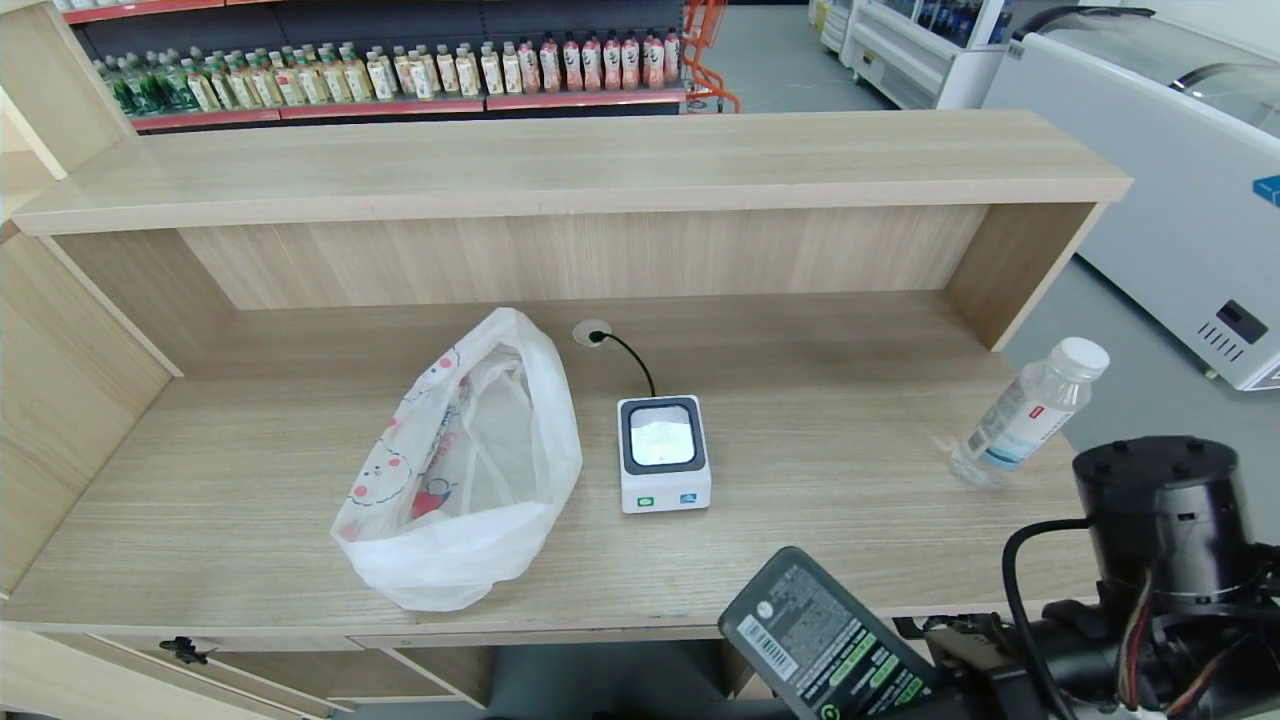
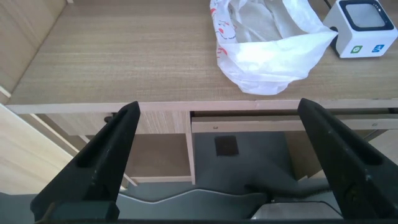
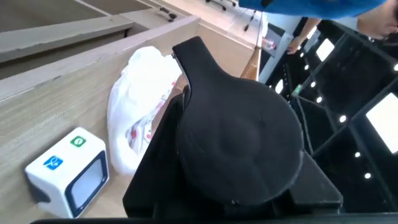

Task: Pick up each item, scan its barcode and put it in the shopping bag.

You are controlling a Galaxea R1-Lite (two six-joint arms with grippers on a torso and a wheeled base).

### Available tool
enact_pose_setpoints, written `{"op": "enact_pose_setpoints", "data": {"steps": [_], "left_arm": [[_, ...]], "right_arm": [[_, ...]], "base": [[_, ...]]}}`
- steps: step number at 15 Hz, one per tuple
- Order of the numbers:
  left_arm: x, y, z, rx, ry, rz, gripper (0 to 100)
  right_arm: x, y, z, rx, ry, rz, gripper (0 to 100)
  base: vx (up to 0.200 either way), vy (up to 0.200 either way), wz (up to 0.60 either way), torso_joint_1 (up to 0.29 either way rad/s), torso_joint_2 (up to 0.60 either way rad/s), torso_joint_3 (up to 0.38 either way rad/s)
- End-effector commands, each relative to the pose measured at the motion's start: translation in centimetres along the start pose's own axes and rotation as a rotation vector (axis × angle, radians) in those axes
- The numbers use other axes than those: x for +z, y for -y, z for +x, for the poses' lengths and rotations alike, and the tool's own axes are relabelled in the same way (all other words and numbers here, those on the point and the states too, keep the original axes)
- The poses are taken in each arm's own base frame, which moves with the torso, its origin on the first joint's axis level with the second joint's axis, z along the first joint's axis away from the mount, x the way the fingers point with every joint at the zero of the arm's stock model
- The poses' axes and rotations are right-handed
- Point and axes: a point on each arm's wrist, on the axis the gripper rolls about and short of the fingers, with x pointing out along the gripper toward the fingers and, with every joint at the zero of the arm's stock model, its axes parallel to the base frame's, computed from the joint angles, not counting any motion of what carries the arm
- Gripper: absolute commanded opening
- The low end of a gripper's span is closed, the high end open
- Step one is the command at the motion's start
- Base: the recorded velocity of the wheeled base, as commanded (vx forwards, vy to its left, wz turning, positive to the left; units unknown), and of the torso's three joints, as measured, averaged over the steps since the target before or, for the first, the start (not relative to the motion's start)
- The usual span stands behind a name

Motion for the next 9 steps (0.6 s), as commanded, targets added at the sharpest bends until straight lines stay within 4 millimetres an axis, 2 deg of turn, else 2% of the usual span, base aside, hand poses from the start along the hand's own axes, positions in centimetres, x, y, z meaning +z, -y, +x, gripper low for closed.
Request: {"op": "enact_pose_setpoints", "data": {"steps": [1, 5, 9], "left_arm": [[0.0, 0.0, 0.0, 0.0, 0.0, 0.0, 100], [0.0, 0.0, 0.0, 0.0, 0.0, 0.0, 100], [0.0, 0.0, 0.0, 0.0, 0.0, 0.0, 100]], "right_arm": [[0.4, -0.7, 1.5, -0.014, 0.054, 0.011, 0], [0.6, -0.8, 1.9, -0.018, 0.076, -0.03, 0], [-1.1, -0.4, 2.0, -0.051, 0.044, -0.092, 0]], "base": [[0.0, 0.0, 0.0, 0.0, 0.0, 0.0], [0.0, 0.0, 0.0, 0.0, 0.0, 0.0], [0.0, 0.0, 0.0, 0.0, 0.0, 0.0]]}}
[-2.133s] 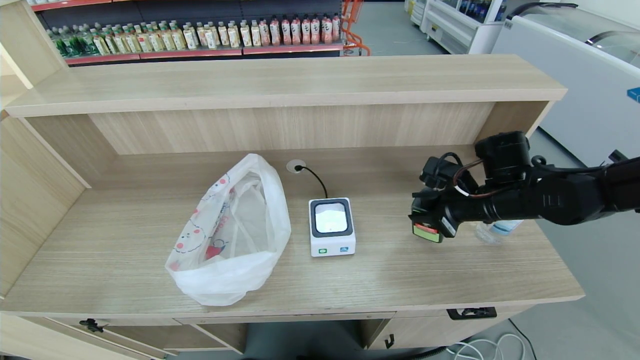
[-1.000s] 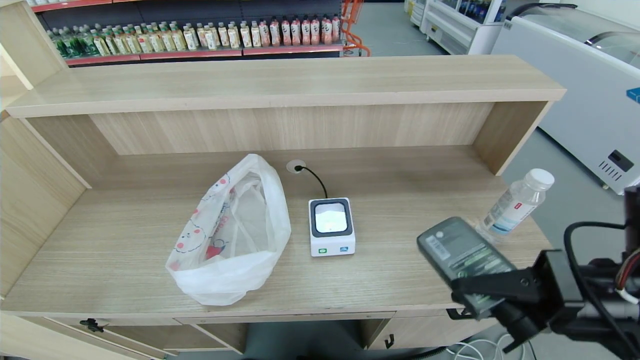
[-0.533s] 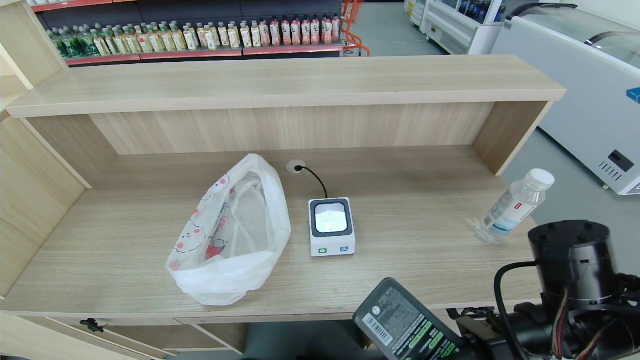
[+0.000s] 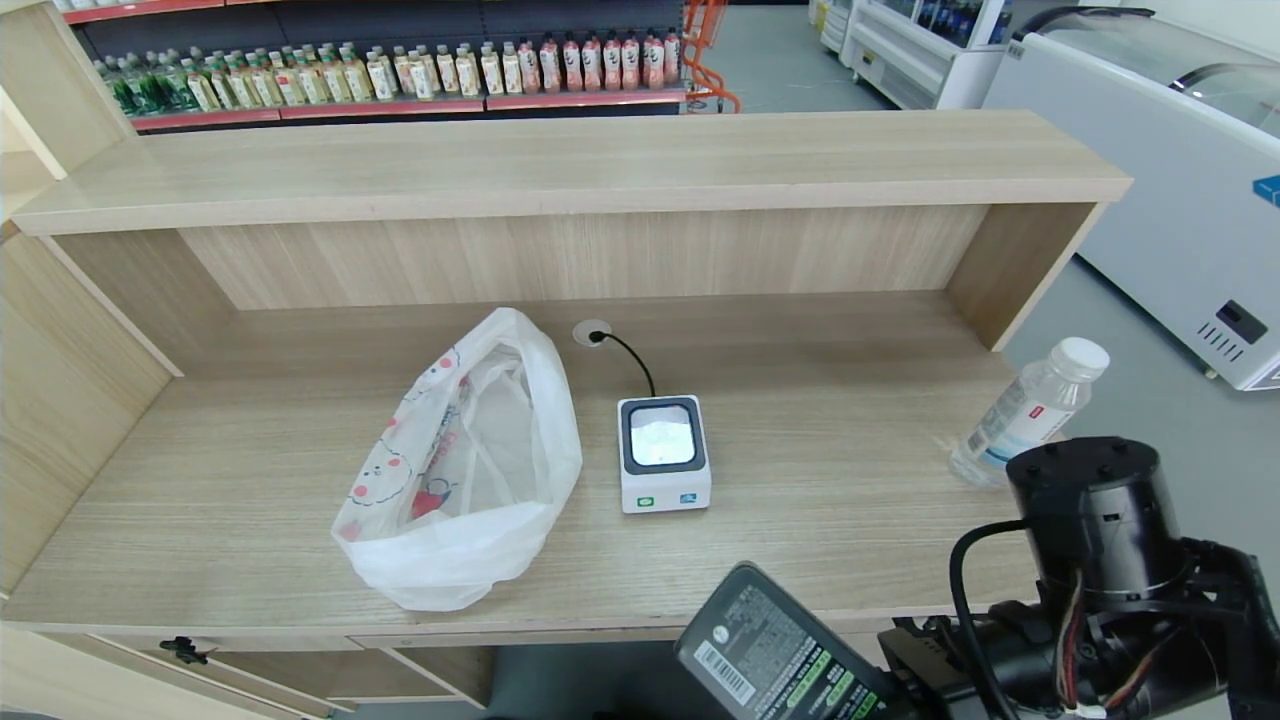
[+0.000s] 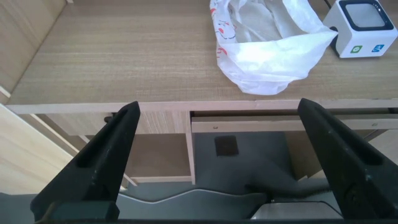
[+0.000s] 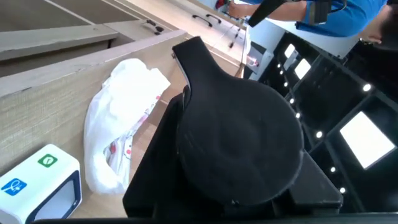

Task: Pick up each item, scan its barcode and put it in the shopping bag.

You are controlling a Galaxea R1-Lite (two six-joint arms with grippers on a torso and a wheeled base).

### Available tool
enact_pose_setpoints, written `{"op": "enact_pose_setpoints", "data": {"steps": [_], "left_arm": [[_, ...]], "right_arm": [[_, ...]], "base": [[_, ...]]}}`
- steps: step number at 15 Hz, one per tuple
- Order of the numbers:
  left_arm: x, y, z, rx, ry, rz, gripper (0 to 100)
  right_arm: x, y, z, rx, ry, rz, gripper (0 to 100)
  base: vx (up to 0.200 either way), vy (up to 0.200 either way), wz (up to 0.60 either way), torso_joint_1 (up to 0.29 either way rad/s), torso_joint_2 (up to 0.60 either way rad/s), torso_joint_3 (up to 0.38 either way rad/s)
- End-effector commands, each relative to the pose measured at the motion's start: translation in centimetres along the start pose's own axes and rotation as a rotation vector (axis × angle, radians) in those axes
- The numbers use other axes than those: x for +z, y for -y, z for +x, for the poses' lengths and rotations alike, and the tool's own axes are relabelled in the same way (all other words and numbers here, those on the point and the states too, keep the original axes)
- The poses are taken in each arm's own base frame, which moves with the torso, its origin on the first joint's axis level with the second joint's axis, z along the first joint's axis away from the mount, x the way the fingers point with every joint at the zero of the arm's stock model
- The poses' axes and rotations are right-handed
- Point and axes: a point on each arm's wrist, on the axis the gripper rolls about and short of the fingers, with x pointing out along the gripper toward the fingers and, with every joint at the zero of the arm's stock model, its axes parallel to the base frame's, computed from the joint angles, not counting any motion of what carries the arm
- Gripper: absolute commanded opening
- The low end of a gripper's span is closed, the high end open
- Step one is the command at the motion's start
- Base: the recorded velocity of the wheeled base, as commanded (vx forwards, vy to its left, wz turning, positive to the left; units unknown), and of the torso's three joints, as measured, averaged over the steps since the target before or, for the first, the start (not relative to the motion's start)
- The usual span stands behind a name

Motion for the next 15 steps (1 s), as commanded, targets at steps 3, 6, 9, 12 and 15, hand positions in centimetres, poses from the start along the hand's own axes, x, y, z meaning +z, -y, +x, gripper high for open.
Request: {"op": "enact_pose_setpoints", "data": {"steps": [3, 6, 9, 12, 15], "left_arm": [[0.0, 0.0, 0.0, 0.0, 0.0, 0.0, 100], [0.0, 0.0, 0.0, 0.0, 0.0, 0.0, 100], [0.0, 0.0, 0.0, 0.0, 0.0, 0.0, 100], [0.0, 0.0, 0.0, 0.0, 0.0, 0.0, 100], [0.0, 0.0, 0.0, 0.0, 0.0, 0.0, 100]], "right_arm": [[-1.1, -0.5, 0.7, -0.011, -0.002, -0.025, 0], [-1.3, -0.9, 1.7, -0.022, 0.023, -0.014, 0], [-1.5, -1.1, 2.3, -0.03, 0.042, -0.006, 0], [-1.5, -1.6, 3.2, -0.046, 0.077, 0.02, 0], [-1.6, -2.7, 4.2, -0.094, 0.117, 0.054, 0]], "base": [[0.0, 0.0, 0.0, 0.0, 0.0, 0.0], [0.0, 0.0, 0.0, 0.0, 0.0, 0.0], [0.0, 0.0, 0.0, 0.0, 0.0, 0.0], [0.0, 0.0, 0.0, 0.0, 0.0, 0.0], [0.0, 0.0, 0.0, 0.0, 0.0, 0.0]]}}
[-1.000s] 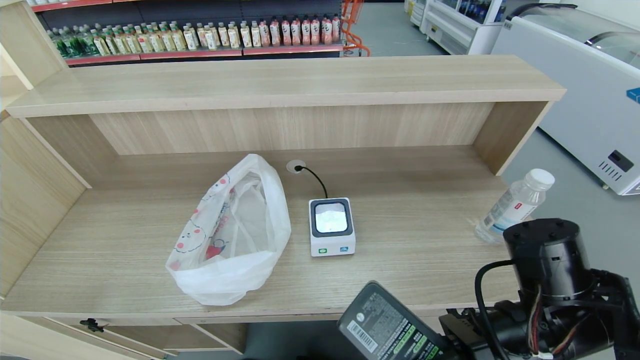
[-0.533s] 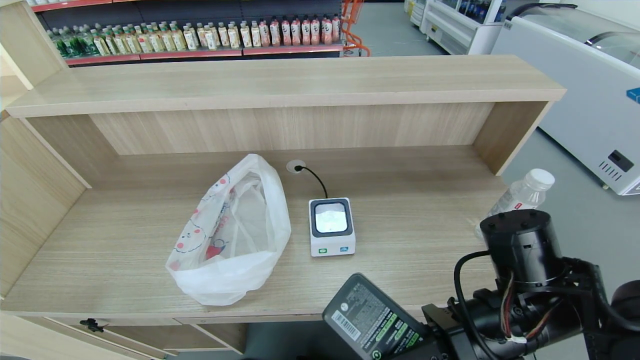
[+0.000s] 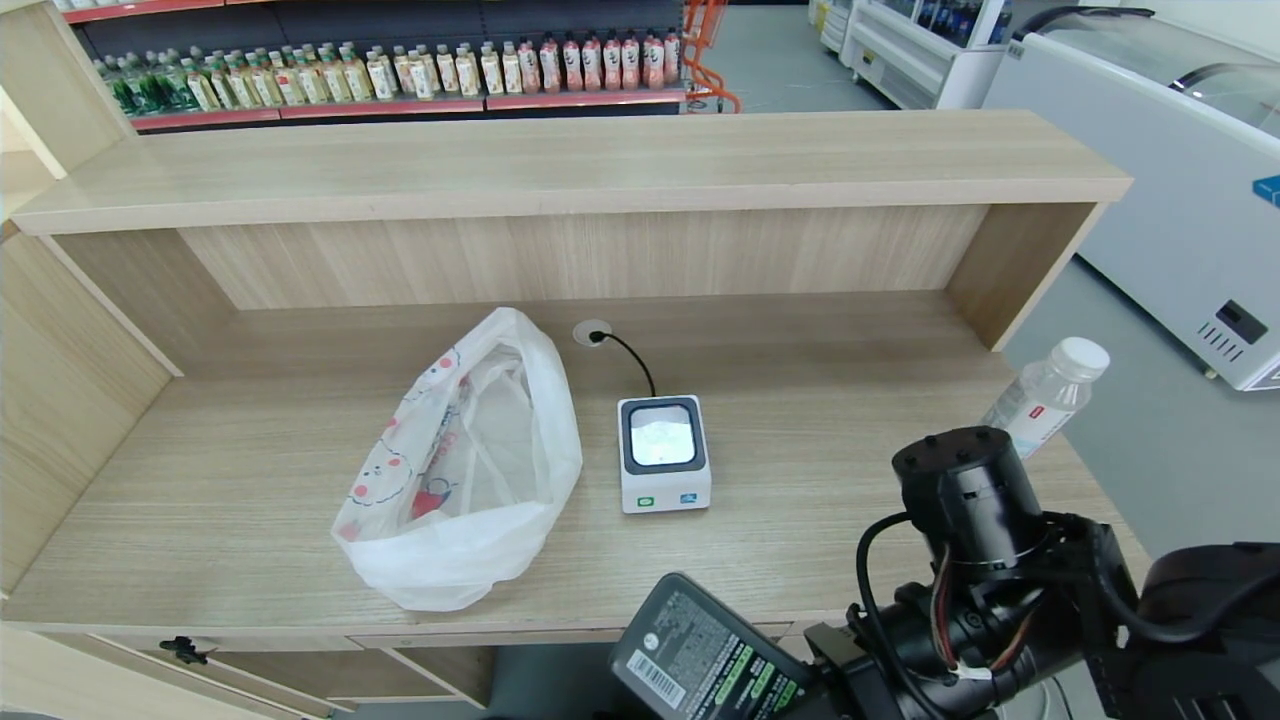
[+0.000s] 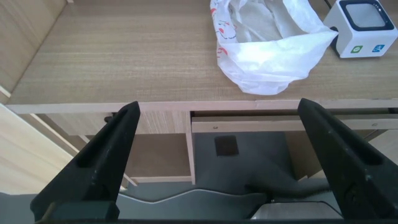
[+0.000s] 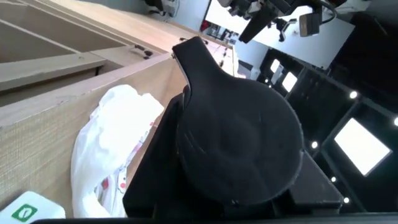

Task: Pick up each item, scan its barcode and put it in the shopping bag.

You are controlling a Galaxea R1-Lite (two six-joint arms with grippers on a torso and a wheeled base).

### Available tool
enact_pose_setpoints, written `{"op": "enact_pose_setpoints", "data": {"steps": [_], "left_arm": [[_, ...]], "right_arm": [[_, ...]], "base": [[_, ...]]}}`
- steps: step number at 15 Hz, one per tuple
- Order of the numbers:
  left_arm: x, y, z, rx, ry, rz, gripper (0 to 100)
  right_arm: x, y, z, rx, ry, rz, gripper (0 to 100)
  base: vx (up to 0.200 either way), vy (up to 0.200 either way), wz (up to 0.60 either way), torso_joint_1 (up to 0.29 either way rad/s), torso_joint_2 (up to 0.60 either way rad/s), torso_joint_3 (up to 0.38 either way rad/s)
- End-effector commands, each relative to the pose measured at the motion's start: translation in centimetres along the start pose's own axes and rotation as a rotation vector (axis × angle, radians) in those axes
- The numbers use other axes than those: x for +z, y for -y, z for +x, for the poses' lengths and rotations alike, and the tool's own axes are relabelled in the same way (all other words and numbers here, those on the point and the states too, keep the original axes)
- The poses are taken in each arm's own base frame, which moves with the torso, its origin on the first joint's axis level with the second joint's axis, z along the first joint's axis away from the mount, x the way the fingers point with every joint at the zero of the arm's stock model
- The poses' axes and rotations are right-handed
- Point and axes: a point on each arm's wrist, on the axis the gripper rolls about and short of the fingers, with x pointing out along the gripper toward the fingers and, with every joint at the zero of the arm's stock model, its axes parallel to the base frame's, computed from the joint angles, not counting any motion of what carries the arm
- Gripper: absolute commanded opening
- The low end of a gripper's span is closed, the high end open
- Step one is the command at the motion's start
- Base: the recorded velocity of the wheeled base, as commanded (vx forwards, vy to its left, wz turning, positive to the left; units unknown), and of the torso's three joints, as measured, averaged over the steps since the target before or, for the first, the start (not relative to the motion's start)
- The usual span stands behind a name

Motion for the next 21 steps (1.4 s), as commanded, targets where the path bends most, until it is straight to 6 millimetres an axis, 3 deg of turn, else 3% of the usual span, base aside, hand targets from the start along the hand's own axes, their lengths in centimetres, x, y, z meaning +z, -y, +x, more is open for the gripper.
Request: {"op": "enact_pose_setpoints", "data": {"steps": [1, 15, 18, 19, 20, 21], "left_arm": [[0.0, 0.0, 0.0, 0.0, 0.0, 0.0, 100], [0.0, 0.0, 0.0, 0.0, 0.0, 0.0, 100], [0.0, 0.0, 0.0, 0.0, 0.0, 0.0, 100], [0.0, 0.0, 0.0, 0.0, 0.0, 0.0, 100], [0.0, 0.0, 0.0, 0.0, 0.0, 0.0, 100], [0.0, 0.0, 0.0, 0.0, 0.0, 0.0, 100]], "right_arm": [[0.0, -1.0, 0.7, -0.007, 0.024, 0.018, 0], [-0.7, -1.5, 1.1, -0.048, 0.039, 0.031, 0], [-5.1, 3.0, -1.1, -0.091, -0.083, 0.145, 0], [-6.6, 4.8, -2.8, -0.077, -0.17, 0.251, 0], [-6.6, 5.6, -3.8, -0.048, -0.237, 0.388, 0], [-6.3, 7.7, -5.3, -0.059, -0.316, 0.513, 0]], "base": [[0.0, 0.0, 0.0, 0.0, 0.0, 0.0], [0.0, 0.0, 0.0, 0.0, 0.0, 0.0], [0.0, 0.0, 0.0, 0.0, 0.0, 0.0], [0.0, 0.0, 0.0, 0.0, 0.0, 0.0], [0.0, 0.0, 0.0, 0.0, 0.0, 0.0], [0.0, 0.0, 0.0, 0.0, 0.0, 0.0]]}}
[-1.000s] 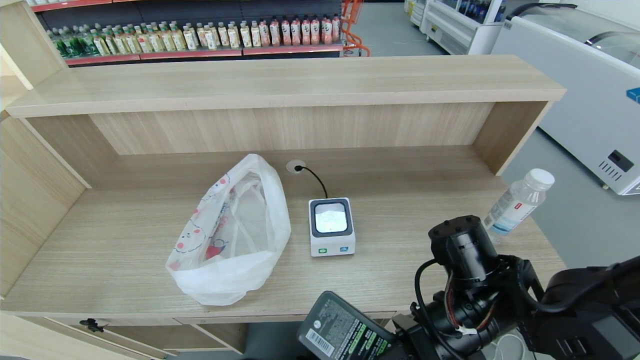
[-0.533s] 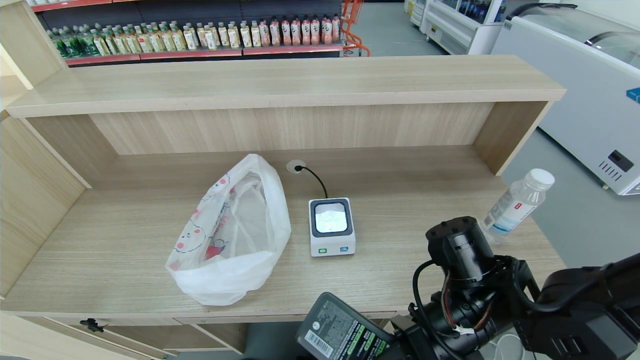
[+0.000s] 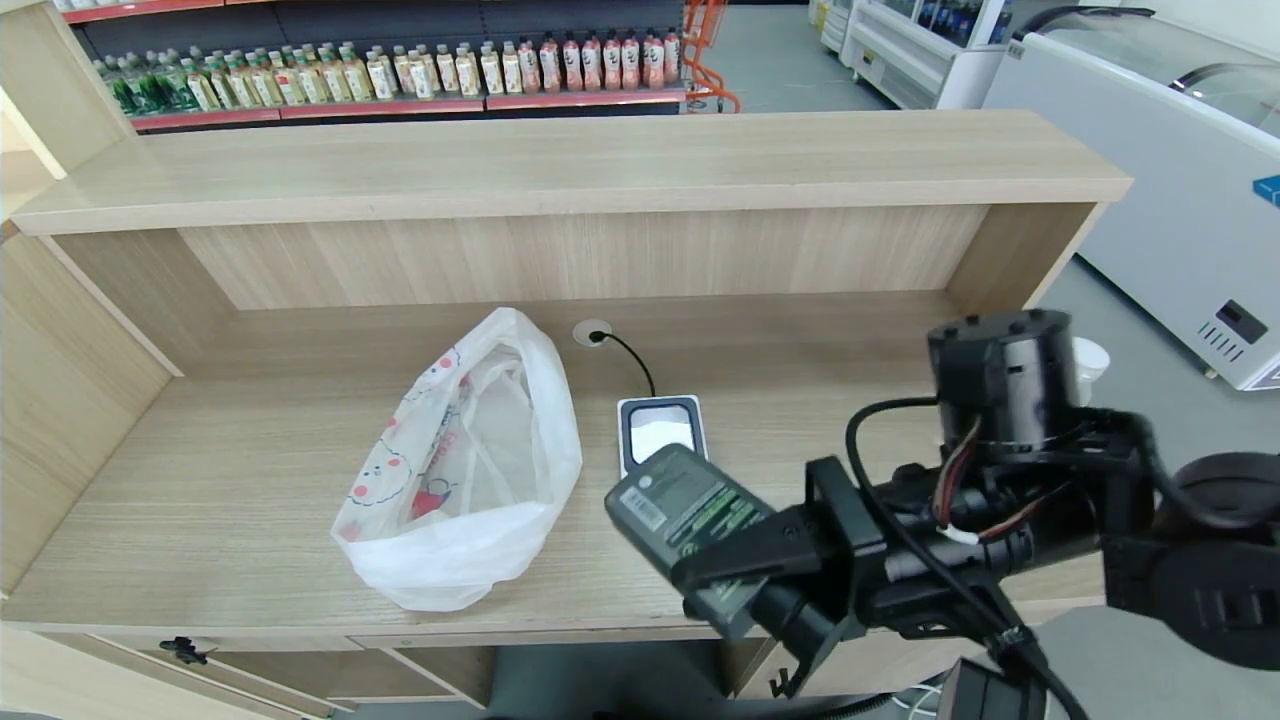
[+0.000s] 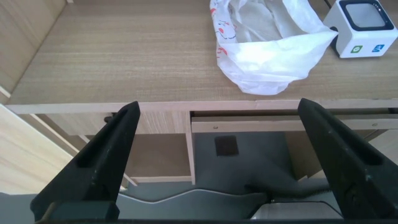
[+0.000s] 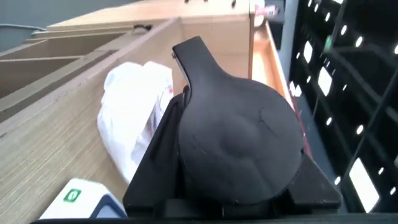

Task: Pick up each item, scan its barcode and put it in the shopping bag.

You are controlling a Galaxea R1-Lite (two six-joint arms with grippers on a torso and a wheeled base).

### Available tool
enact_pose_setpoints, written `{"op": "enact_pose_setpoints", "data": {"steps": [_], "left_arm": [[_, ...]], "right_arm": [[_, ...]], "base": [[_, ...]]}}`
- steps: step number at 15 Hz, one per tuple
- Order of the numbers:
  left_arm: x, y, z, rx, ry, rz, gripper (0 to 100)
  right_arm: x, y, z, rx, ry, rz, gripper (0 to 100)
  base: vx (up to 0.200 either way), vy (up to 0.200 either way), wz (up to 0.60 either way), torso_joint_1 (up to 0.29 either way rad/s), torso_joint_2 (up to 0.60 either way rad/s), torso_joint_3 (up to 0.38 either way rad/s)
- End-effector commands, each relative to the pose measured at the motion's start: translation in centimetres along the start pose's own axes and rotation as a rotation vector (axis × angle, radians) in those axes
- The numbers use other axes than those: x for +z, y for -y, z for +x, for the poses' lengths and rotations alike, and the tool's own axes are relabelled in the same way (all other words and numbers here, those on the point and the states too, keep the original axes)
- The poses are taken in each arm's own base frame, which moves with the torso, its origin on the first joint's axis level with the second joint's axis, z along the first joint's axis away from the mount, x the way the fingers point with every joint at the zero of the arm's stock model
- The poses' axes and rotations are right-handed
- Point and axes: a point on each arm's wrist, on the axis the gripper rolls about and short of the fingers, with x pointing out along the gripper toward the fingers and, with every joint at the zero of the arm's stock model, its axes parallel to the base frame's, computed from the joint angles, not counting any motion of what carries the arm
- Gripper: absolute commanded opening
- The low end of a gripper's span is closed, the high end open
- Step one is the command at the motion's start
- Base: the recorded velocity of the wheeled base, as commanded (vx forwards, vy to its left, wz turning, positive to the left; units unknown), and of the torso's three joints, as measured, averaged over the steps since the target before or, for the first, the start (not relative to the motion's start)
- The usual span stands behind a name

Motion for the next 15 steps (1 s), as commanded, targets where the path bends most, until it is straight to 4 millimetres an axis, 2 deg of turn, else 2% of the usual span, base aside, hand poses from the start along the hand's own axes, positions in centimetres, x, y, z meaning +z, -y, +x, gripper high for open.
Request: {"op": "enact_pose_setpoints", "data": {"steps": [1, 2, 3, 4, 5, 7, 9, 10, 11, 13, 15], "left_arm": [[0.0, 0.0, 0.0, 0.0, 0.0, 0.0, 100], [0.0, 0.0, 0.0, 0.0, 0.0, 0.0, 100], [0.0, 0.0, 0.0, 0.0, 0.0, 0.0, 100], [0.0, 0.0, 0.0, 0.0, 0.0, 0.0, 100], [0.0, 0.0, 0.0, 0.0, 0.0, 0.0, 100], [0.0, 0.0, 0.0, 0.0, 0.0, 0.0, 100], [0.0, 0.0, 0.0, 0.0, 0.0, 0.0, 100], [0.0, 0.0, 0.0, 0.0, 0.0, 0.0, 100], [0.0, 0.0, 0.0, 0.0, 0.0, 0.0, 100], [0.0, 0.0, 0.0, 0.0, 0.0, 0.0, 100], [0.0, 0.0, 0.0, 0.0, 0.0, 0.0, 100]], "right_arm": [[1.8, 6.0, -5.8, -0.078, -0.24, 0.098, 0], [2.2, 6.1, -7.4, -0.082, -0.286, 0.176, 0], [3.6, 6.6, -10.1, -0.11, -0.356, 0.439, 0], [3.8, 7.2, -10.9, -0.138, -0.382, 0.532, 0], [3.6, 8.3, -13.3, -0.265, -0.473, 0.863, 0], [3.1, 6.8, -15.8, -0.427, -0.598, 1.297, 0], [3.2, 4.8, -16.0, -0.569, -0.625, 1.707, 0], [2.9, 4.6, -15.7, -0.733, -0.573, 2.053, 0], [1.9, 4.9, -15.1, -0.813, -0.5, 2.225, 0], [-0.2, 4.8, -14.2, -0.945, -0.437, 2.357, 0], [-1.3, 3.7, -12.9, -0.972, -0.442, 2.408, 0]], "base": [[0.0, 0.0, 0.0, 0.0, 0.0, 0.0], [0.0, 0.0, 0.0, 0.0, 0.0, 0.0], [0.0, 0.0, 0.0, 0.0, 0.0, 0.0], [0.0, 0.0, 0.0, 0.0, 0.0, 0.0], [0.0, 0.0, 0.0, 0.0, 0.0, 0.0], [0.0, 0.0, 0.0, 0.0, 0.0, 0.0], [0.0, 0.0, 0.0, 0.0, 0.0, 0.0], [0.0, 0.0, 0.0, 0.0, 0.0, 0.0], [0.0, 0.0, 0.0, 0.0, 0.0, 0.0], [0.0, 0.0, 0.0, 0.0, 0.0, 0.0], [0.0, 0.0, 0.0, 0.0, 0.0, 0.0]]}}
